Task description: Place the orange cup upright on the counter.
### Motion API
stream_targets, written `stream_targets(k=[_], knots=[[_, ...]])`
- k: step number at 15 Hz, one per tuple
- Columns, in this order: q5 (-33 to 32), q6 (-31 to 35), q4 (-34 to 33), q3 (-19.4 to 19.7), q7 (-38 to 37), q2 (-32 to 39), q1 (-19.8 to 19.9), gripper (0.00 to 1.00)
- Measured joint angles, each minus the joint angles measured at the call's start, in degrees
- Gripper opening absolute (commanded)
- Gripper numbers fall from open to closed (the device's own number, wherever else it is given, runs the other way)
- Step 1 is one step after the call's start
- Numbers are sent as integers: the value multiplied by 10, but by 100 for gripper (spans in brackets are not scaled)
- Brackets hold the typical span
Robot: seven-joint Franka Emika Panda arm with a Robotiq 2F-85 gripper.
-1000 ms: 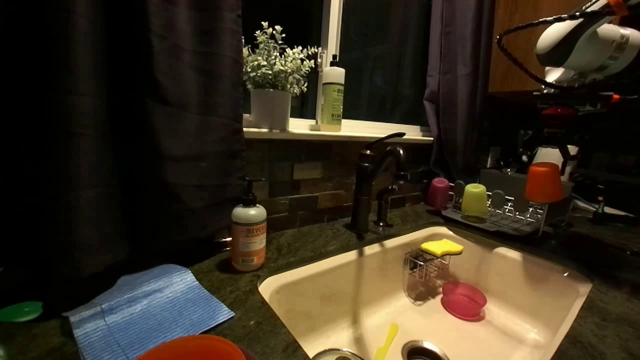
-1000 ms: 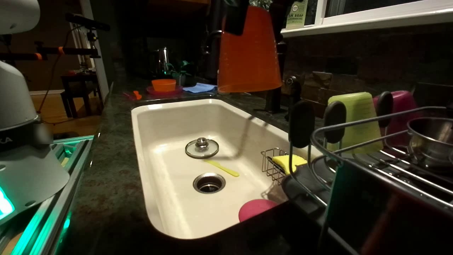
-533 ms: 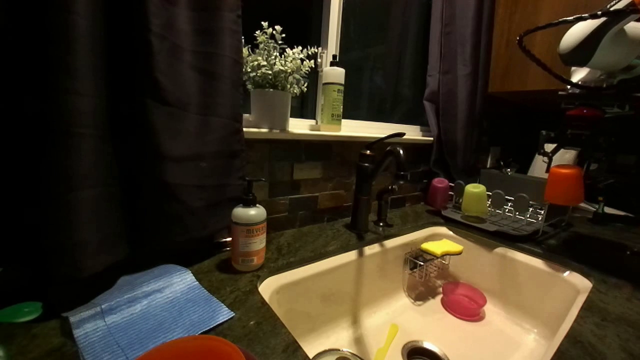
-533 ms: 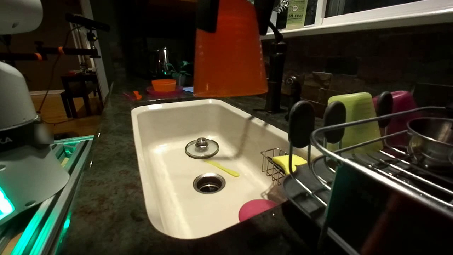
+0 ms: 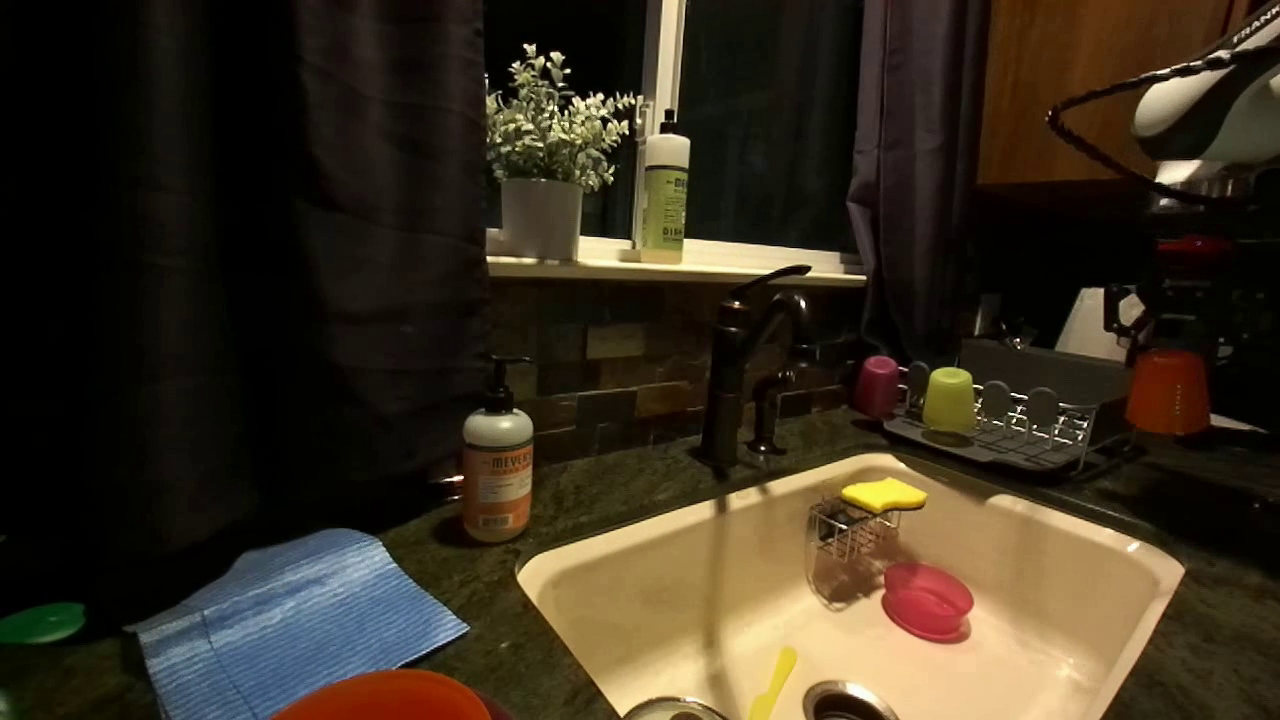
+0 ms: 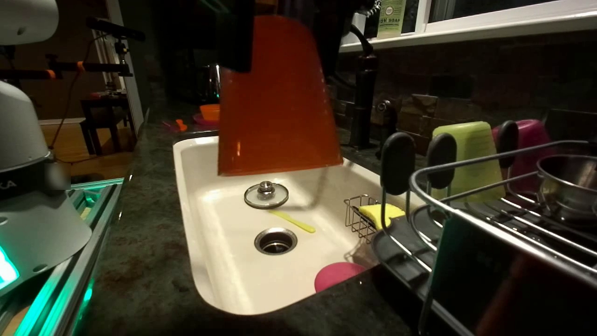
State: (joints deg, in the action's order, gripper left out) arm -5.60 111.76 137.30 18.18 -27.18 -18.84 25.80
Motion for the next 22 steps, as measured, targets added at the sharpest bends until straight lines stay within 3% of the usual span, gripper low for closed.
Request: stream_targets(k=[5,11,18,22], knots=[[-118,107,68,-41,-46,-22,9,44],[-245,166,131,-79,-145,-30,28,44],[-381,220,176,-85,-262,-26,38,44],[-414,276,198,-74,-310,-21,38,44]])
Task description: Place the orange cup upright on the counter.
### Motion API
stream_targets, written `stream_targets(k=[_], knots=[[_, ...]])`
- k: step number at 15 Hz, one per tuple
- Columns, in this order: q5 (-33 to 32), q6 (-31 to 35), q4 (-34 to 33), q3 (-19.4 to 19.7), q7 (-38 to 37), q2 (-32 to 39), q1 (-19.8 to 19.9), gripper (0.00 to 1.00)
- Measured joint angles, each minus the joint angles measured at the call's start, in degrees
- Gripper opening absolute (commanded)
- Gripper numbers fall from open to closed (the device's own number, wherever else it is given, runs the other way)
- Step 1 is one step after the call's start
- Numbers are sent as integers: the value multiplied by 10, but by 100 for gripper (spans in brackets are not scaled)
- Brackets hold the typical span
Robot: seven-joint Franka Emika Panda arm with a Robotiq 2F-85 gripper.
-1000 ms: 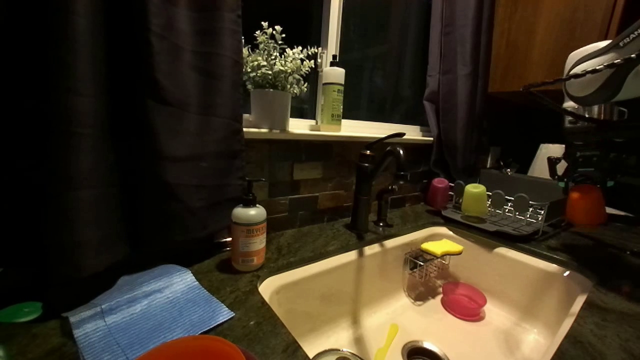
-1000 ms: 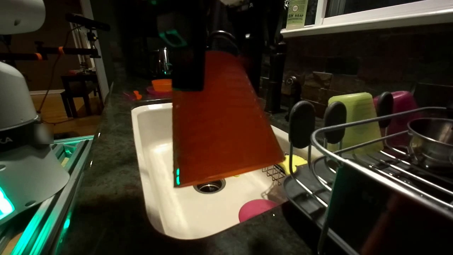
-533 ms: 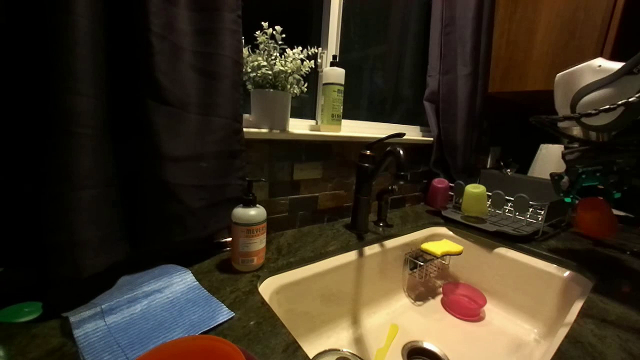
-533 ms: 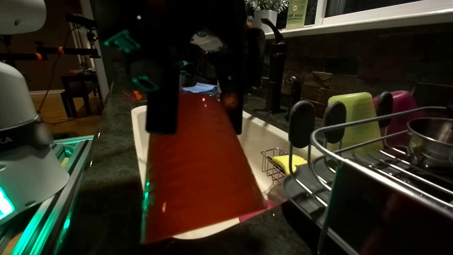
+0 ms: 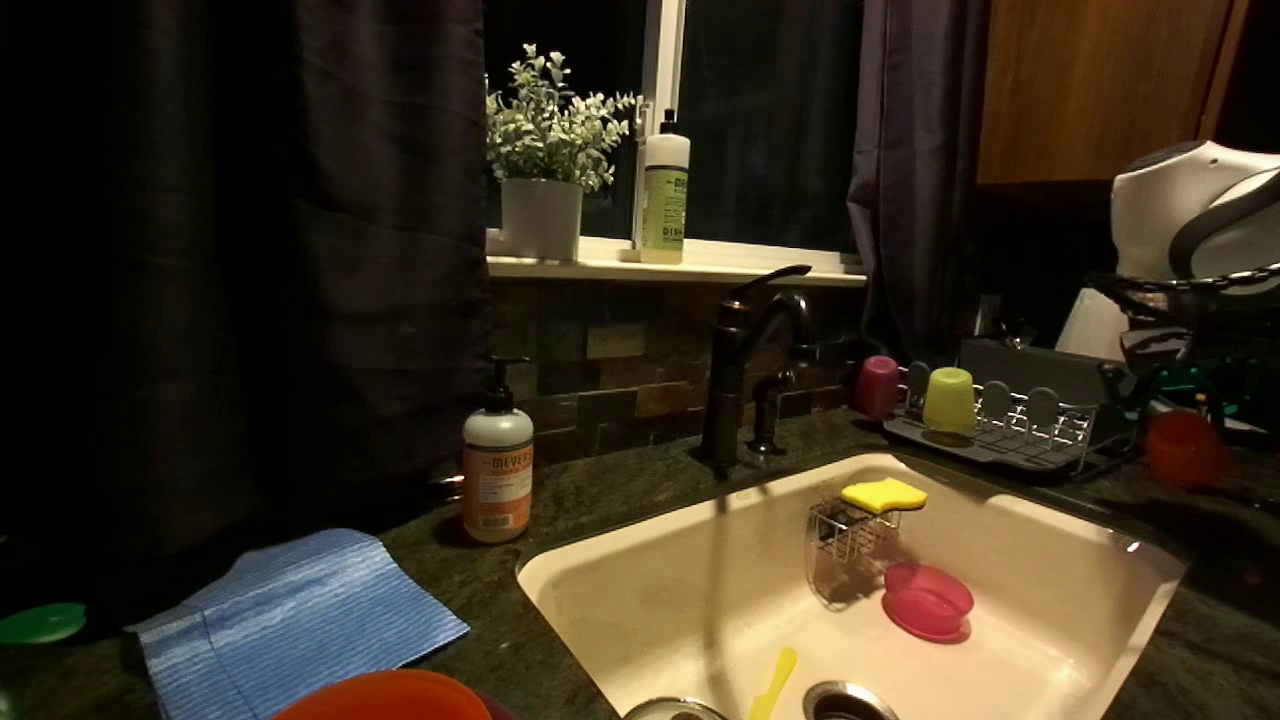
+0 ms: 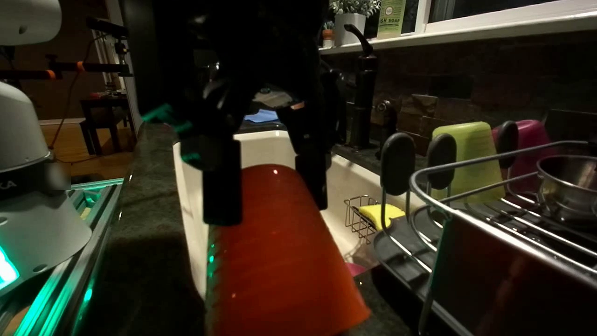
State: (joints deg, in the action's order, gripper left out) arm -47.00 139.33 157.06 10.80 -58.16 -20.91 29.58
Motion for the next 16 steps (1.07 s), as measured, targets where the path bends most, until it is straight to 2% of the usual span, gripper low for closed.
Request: stream_targets(k=[6,13,14,15,16], knots=[[-49,61,4,15,-68,22,3,44],[-73,74,4,26,-106,51,3,44],[-76,75,4,28,-110,55,3,47],[-80,76,4,30,-115,59,2,91],[-84,76,3,32,-119,62,1,92]])
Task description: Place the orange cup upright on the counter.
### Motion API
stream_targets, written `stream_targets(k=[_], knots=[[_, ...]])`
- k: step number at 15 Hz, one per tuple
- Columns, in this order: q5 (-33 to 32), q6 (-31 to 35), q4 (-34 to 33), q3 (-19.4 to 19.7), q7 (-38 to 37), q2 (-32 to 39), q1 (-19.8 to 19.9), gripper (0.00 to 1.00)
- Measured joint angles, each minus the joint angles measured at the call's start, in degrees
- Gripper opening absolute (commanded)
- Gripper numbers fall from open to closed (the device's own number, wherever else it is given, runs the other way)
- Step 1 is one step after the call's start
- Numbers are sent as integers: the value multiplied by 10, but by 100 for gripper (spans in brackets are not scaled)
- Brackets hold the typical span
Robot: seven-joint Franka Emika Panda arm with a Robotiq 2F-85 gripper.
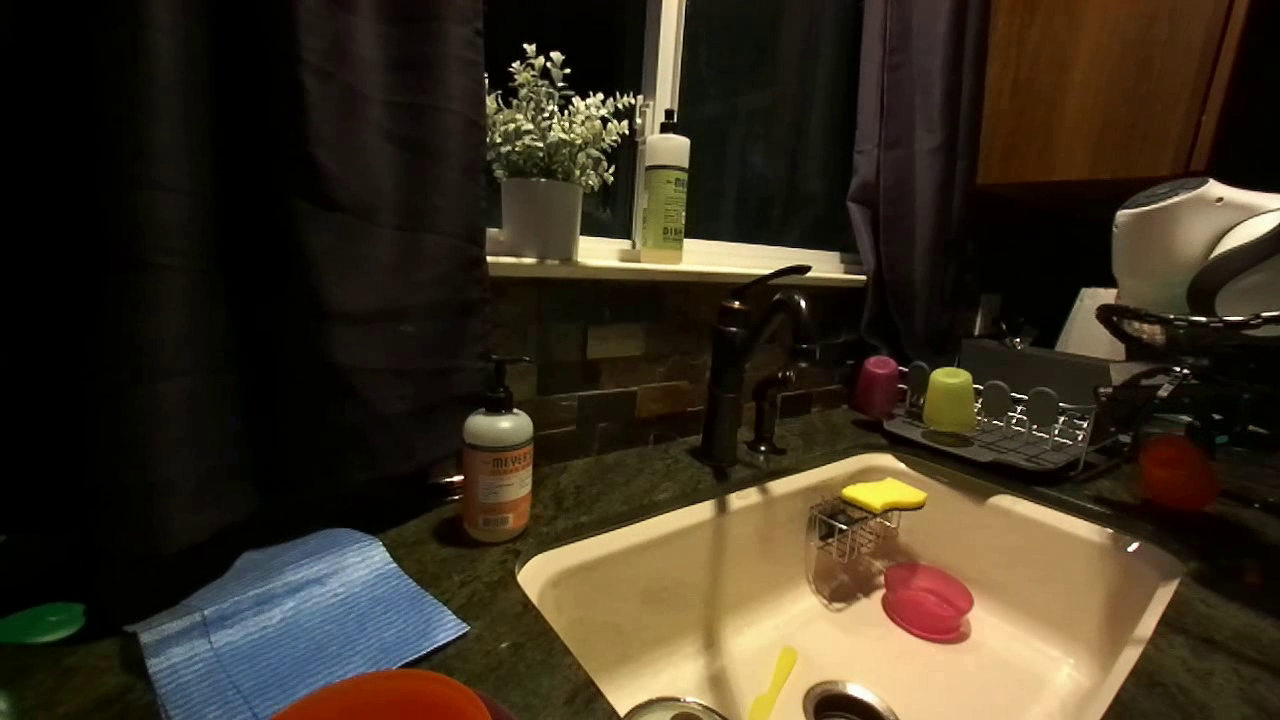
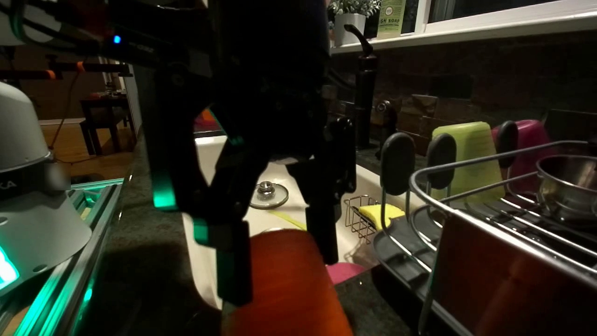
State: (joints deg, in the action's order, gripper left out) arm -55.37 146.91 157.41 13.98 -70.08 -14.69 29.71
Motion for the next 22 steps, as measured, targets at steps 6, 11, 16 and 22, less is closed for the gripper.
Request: stream_targets(k=[6,11,16,22], knots=[[-21,0,0,9,-25,15,-4,100],[-26,0,0,12,-35,19,-10,100],[-26,0,0,18,-37,24,-18,100],[-26,0,-1,25,-41,24,-21,100]])
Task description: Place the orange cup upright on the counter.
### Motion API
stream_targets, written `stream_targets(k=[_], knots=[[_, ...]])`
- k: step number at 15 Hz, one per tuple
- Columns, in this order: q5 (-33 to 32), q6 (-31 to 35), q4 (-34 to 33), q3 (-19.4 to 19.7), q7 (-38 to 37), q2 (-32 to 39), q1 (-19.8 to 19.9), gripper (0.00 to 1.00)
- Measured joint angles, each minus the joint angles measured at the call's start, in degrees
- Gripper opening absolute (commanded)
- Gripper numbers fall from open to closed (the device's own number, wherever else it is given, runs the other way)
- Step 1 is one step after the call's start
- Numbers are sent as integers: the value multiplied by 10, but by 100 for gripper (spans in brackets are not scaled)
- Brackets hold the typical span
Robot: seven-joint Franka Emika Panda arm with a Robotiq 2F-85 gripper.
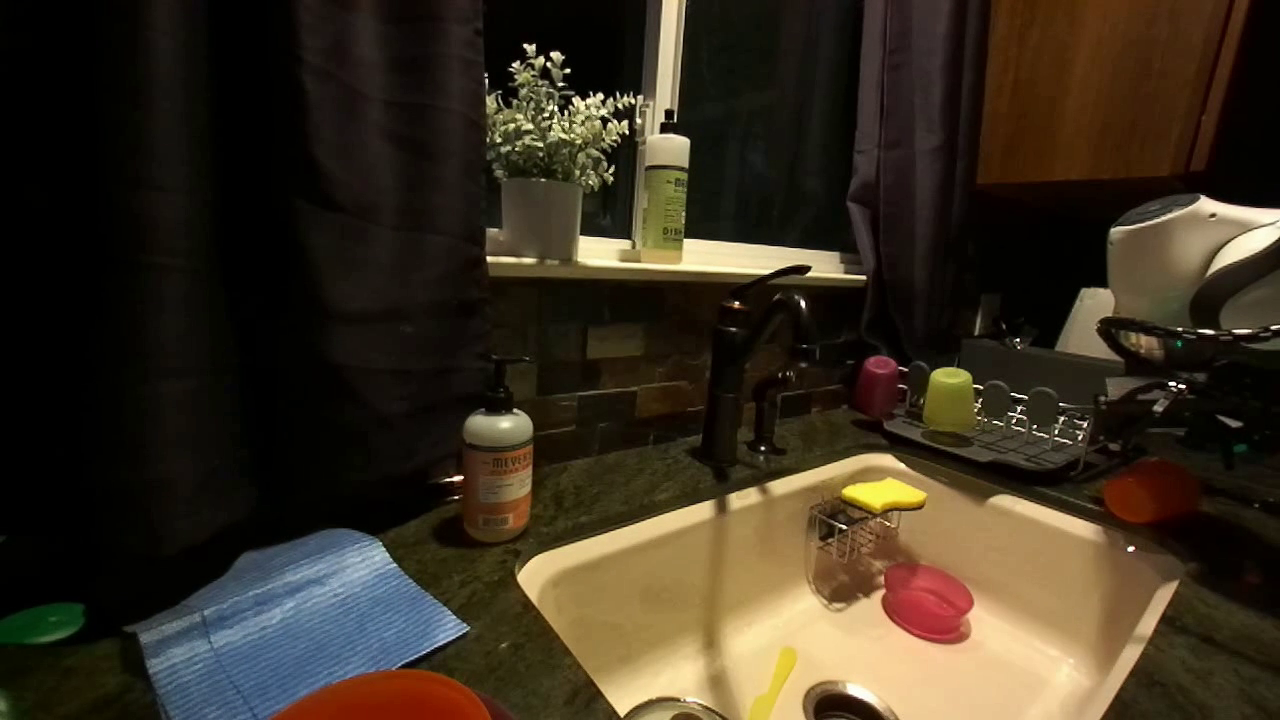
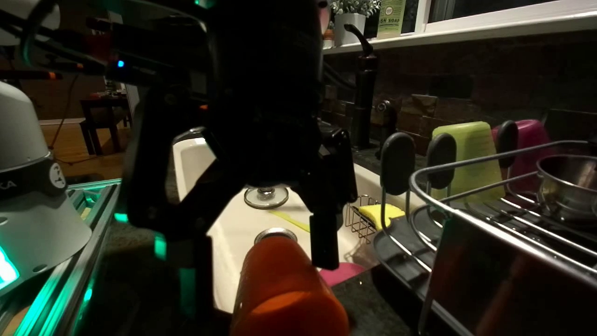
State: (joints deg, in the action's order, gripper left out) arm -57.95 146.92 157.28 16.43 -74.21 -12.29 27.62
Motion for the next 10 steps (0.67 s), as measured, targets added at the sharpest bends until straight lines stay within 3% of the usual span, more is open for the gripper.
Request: stream_targets(k=[10], knots=[[9,24,0,17,14,4,-3,100]])
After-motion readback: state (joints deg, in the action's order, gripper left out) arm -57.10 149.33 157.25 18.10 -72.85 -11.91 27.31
